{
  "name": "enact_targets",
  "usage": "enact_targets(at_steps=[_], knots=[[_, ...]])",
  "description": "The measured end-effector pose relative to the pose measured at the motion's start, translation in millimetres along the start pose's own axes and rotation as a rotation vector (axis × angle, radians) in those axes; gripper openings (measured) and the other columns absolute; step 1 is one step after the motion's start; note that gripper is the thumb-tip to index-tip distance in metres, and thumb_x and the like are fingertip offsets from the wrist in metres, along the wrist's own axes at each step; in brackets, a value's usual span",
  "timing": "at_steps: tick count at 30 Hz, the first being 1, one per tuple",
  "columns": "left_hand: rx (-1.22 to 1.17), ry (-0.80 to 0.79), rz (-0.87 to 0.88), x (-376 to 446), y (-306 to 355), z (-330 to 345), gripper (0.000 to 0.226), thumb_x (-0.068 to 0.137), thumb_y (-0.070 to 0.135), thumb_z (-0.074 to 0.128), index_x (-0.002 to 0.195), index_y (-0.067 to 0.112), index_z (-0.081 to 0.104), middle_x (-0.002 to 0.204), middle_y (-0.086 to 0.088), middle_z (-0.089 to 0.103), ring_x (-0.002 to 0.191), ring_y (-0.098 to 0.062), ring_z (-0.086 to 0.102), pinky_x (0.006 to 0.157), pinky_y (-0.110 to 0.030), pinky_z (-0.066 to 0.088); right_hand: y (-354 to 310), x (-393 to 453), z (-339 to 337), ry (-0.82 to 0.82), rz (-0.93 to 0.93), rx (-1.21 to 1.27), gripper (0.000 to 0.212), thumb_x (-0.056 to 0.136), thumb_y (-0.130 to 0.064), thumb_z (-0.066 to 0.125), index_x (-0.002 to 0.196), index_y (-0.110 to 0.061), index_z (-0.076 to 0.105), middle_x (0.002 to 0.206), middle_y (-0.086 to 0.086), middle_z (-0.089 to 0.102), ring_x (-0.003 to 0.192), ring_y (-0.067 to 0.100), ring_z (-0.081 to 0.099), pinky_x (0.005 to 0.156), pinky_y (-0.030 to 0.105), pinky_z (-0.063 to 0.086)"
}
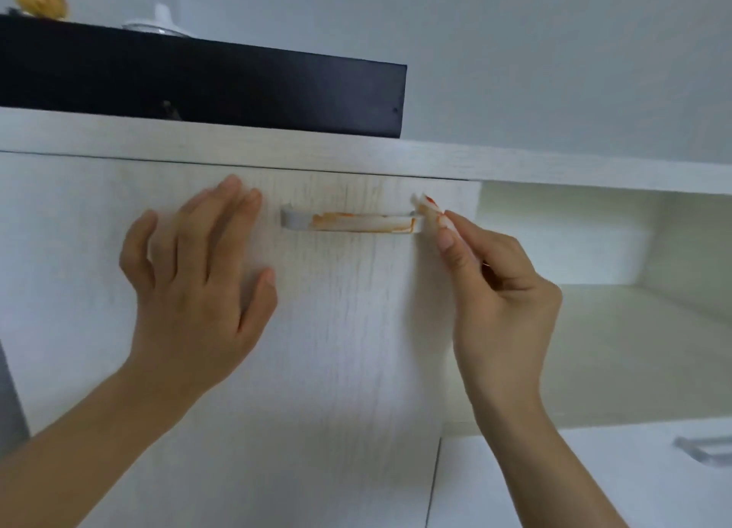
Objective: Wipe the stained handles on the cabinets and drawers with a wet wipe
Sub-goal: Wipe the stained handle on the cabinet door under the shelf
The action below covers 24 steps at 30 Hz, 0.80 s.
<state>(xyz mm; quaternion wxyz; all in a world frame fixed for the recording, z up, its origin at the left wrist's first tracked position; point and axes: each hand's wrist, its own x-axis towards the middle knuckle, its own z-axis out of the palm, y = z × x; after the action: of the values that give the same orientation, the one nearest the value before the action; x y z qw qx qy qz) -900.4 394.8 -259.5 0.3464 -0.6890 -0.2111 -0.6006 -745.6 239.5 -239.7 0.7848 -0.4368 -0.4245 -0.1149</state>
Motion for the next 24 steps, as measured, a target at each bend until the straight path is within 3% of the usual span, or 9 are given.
enact_targets(at_steps=[6,12,18,21,24], knots=[[0.051,-0.049,0.051,2,0,5,0.059,0.097,0.031,0.032,0.148,0.005,0.020,0.151,-0.017,0.027,0.140,-0.032,0.023,0.117,-0.047,0.012,-1,-6,17,0.071,-0.065,-0.018,0.015,0.090,-0.026,0.062,0.098,-0.025,0.075,0.098,-0.013,0.069,0.101,-0.002,0.062,0.081,0.004,0.042],[0.052,-0.058,0.061,1,0,5,0.058,0.098,0.033,0.030,0.148,0.004,0.021,0.151,-0.017,0.026,0.140,-0.033,0.023,0.116,-0.049,0.012,-1,0,24,0.100,-0.142,-0.003,0.019,0.086,-0.013,0.067,0.094,-0.029,0.073,0.093,-0.015,0.069,0.095,0.001,0.064,0.078,0.006,0.044],[0.062,-0.043,0.065,2,0,5,0.059,0.096,0.031,0.034,0.147,0.003,0.022,0.150,-0.018,0.027,0.139,-0.033,0.024,0.116,-0.049,0.013,10,-9,18,0.097,-0.431,-0.244,0.024,0.083,-0.003,0.068,0.101,-0.020,0.070,0.094,-0.007,0.066,0.085,0.002,0.061,0.078,0.010,0.046],[0.041,-0.031,0.054,3,2,4,0.059,0.095,0.031,0.035,0.145,0.002,0.025,0.148,-0.018,0.030,0.137,-0.033,0.026,0.116,-0.048,0.012,11,1,16,0.137,-0.360,-0.160,0.025,0.084,-0.011,0.070,0.104,-0.026,0.067,0.095,-0.010,0.067,0.086,0.003,0.062,0.079,0.007,0.043],[0.025,-0.008,0.038,4,3,4,0.057,0.095,0.031,0.036,0.143,0.002,0.029,0.146,-0.018,0.032,0.136,-0.034,0.028,0.116,-0.047,0.013,10,0,15,0.183,-0.393,-0.119,0.017,0.084,-0.013,0.071,0.100,-0.021,0.071,0.093,-0.008,0.067,0.082,0.002,0.060,0.075,0.008,0.043]])
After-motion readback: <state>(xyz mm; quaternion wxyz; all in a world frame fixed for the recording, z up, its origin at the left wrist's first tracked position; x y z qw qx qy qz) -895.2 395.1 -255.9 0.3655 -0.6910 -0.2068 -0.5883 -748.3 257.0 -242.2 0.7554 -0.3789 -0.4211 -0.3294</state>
